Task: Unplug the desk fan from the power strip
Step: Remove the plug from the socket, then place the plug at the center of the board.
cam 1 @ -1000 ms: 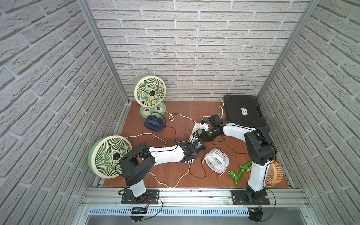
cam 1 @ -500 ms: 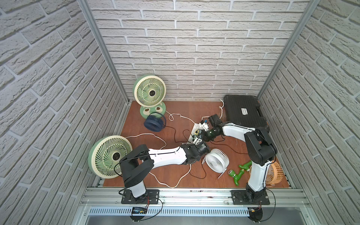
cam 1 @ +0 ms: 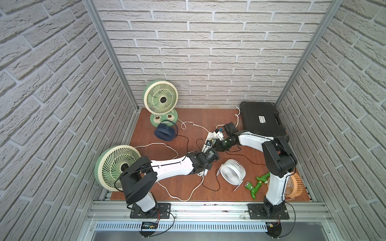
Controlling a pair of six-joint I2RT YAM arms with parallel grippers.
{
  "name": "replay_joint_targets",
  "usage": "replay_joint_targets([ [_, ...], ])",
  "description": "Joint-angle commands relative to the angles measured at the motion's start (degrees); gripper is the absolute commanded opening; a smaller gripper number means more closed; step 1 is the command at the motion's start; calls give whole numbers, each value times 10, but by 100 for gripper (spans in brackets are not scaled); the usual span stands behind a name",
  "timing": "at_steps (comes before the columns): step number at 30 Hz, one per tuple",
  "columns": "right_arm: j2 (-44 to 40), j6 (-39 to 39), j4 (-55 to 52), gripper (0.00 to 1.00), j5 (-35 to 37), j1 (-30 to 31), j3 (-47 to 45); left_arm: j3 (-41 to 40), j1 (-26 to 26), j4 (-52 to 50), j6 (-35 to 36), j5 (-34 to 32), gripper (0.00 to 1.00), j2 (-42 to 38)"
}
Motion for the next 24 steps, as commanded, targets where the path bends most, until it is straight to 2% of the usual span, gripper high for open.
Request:
replay_joint_targets([
  [1,17,1,-4,3,37,5,5,-8,8,-5,-3,-8,0,-29],
  [8,17,1,-5,3,39,4,6,-12,19,-85,-13,-60,0,-89],
  [13,17,1,-5,3,38,4,7,-53,61,-125,-25,-83,0,-187],
  [17,17,2,-4,3,38,5,7,-76,131,-159,-5,-84,0,-264],
  [20,16,2,-6,3,40,4,6,-98,209,-175,12,-67,0,-321],
  [24,14,3,-4,3,40,5,6,-129,303,-185,24,-54,0,-347],
])
